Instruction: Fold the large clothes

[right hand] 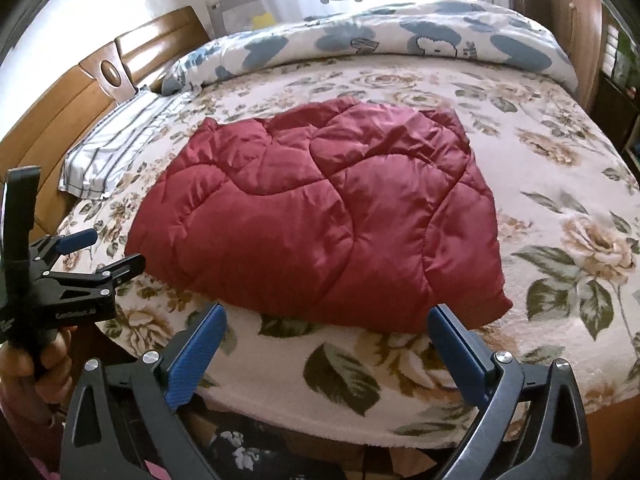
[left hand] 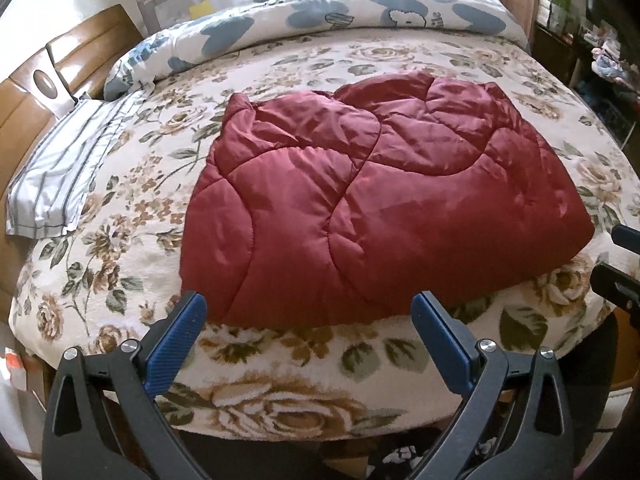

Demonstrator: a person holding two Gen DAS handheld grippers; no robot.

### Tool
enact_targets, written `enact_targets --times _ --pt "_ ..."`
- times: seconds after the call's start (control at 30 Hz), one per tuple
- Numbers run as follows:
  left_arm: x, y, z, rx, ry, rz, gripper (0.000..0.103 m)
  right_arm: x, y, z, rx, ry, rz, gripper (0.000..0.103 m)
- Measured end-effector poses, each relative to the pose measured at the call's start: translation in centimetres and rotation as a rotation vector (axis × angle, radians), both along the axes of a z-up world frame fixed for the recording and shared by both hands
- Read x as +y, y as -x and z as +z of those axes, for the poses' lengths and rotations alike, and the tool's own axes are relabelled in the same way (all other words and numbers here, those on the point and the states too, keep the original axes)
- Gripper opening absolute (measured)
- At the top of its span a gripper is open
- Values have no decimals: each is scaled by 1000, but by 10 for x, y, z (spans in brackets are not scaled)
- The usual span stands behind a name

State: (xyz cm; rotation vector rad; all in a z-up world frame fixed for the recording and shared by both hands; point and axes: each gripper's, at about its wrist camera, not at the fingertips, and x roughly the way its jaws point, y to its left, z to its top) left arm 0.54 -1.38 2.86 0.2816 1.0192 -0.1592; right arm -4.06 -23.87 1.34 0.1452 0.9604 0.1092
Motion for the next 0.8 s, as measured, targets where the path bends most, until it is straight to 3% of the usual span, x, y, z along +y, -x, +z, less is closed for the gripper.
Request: enact_targets --times 0.8 --pt "-10 -50 -14 90 46 31 103 -7 -61 -12 70 0 -4 101"
